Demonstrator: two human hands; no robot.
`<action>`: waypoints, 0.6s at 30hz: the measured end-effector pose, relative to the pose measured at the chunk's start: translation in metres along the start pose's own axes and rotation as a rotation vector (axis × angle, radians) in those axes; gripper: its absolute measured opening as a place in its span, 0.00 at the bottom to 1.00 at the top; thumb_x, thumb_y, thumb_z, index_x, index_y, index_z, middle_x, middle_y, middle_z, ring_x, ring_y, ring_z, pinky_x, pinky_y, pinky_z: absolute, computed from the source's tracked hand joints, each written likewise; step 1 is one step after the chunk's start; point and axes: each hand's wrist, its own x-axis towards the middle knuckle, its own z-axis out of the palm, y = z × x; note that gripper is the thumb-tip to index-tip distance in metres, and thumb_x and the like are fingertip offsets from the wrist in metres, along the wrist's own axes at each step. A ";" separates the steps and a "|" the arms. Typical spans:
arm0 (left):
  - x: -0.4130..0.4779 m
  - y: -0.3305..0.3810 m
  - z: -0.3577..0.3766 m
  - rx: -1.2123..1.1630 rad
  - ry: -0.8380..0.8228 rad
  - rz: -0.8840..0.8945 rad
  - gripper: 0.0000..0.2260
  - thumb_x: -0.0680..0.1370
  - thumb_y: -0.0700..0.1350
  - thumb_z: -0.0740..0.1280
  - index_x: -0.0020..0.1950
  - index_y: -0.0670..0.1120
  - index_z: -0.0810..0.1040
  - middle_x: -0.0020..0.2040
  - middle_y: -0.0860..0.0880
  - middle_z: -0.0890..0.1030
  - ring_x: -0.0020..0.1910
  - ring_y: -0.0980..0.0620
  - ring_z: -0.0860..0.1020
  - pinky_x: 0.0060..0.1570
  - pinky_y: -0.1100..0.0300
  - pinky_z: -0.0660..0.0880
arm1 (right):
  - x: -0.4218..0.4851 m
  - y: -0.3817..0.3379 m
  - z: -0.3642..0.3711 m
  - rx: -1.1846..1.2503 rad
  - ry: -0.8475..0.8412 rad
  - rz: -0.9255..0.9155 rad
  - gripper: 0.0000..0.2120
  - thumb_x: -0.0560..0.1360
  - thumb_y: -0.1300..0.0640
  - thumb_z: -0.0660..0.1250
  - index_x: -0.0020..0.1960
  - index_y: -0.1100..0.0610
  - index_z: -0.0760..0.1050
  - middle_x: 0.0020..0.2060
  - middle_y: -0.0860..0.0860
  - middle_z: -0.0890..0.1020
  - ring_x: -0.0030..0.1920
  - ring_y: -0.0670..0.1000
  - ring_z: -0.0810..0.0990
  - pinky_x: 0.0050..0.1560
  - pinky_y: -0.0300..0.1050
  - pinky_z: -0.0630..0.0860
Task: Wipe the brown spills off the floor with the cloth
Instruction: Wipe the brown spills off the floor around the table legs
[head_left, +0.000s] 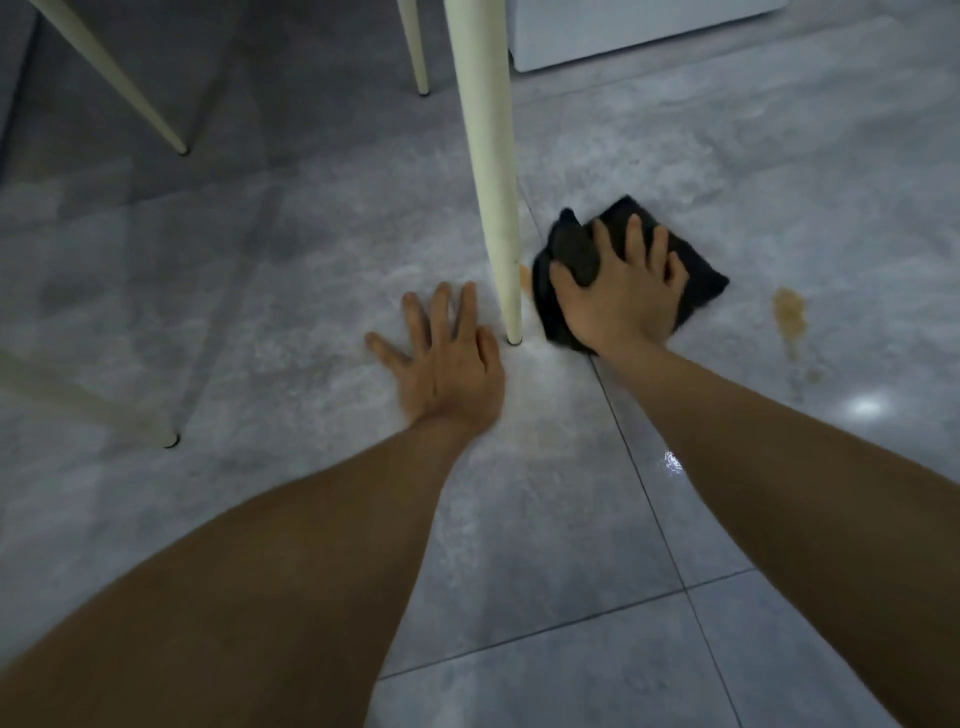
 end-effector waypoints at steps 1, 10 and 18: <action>0.002 -0.001 -0.001 -0.006 -0.019 0.000 0.26 0.85 0.55 0.43 0.83 0.56 0.45 0.84 0.53 0.47 0.82 0.43 0.39 0.70 0.25 0.38 | 0.008 -0.020 0.002 0.000 -0.009 0.016 0.36 0.78 0.30 0.51 0.82 0.44 0.57 0.83 0.53 0.55 0.83 0.60 0.49 0.80 0.60 0.47; 0.014 -0.014 -0.012 0.036 -0.062 -0.051 0.26 0.84 0.56 0.40 0.82 0.57 0.40 0.84 0.54 0.42 0.81 0.44 0.35 0.70 0.26 0.38 | 0.036 -0.041 0.005 0.014 -0.096 -0.215 0.36 0.77 0.29 0.53 0.81 0.44 0.60 0.83 0.53 0.57 0.83 0.59 0.51 0.80 0.59 0.48; 0.029 -0.002 -0.008 0.034 -0.096 0.015 0.26 0.85 0.56 0.40 0.82 0.56 0.39 0.84 0.54 0.41 0.81 0.43 0.36 0.70 0.25 0.39 | -0.002 0.040 -0.008 0.004 0.001 -0.258 0.35 0.78 0.30 0.57 0.80 0.44 0.64 0.81 0.54 0.62 0.81 0.59 0.57 0.79 0.58 0.53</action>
